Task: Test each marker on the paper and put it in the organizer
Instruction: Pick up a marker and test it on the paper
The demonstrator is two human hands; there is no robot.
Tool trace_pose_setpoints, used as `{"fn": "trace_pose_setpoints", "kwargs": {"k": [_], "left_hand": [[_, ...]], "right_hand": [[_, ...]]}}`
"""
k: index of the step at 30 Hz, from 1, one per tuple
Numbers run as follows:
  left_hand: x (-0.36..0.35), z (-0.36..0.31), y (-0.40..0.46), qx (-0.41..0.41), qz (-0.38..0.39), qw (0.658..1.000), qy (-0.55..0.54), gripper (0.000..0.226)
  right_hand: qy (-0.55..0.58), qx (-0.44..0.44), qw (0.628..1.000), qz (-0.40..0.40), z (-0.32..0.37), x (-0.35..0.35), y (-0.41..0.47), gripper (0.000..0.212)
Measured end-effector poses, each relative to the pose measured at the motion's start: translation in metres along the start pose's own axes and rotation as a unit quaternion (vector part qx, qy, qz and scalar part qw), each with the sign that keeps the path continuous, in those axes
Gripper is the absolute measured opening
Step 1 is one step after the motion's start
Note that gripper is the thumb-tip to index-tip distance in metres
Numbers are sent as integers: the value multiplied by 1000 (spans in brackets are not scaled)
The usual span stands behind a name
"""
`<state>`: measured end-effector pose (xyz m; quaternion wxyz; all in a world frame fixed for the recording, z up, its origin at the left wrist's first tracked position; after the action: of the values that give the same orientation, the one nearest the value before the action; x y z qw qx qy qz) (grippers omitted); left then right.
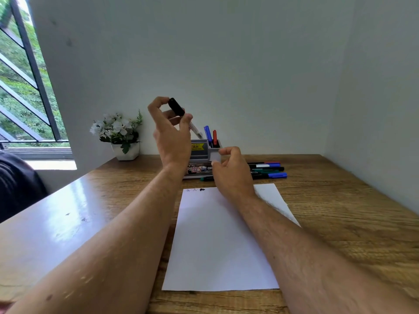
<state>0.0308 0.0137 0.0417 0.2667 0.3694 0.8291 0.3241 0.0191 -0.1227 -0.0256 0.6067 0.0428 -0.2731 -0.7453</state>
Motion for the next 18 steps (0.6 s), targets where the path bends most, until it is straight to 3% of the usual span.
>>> {"fn": "trace_pose_setpoints", "kwargs": {"k": [11, 18], "left_hand": [[-12, 20, 9, 16, 28, 993, 115, 39], [-23, 26, 19, 40, 65, 982, 171, 37]], "right_hand": [[-57, -2, 998, 19, 9, -3, -4, 11], [-76, 3, 997, 28, 13, -3, -5, 7]]}}
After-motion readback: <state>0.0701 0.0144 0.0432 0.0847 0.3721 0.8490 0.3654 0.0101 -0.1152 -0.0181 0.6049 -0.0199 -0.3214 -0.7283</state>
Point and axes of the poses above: each hand's wrist, its own y-axis towards the middle knuckle, its own x-axis out of the back of the hand, z = x × y, the point moved 3 cm from there along y, towards the middle knuckle, and after that the axes turned 1 degree about y, right-handed, at the moved point
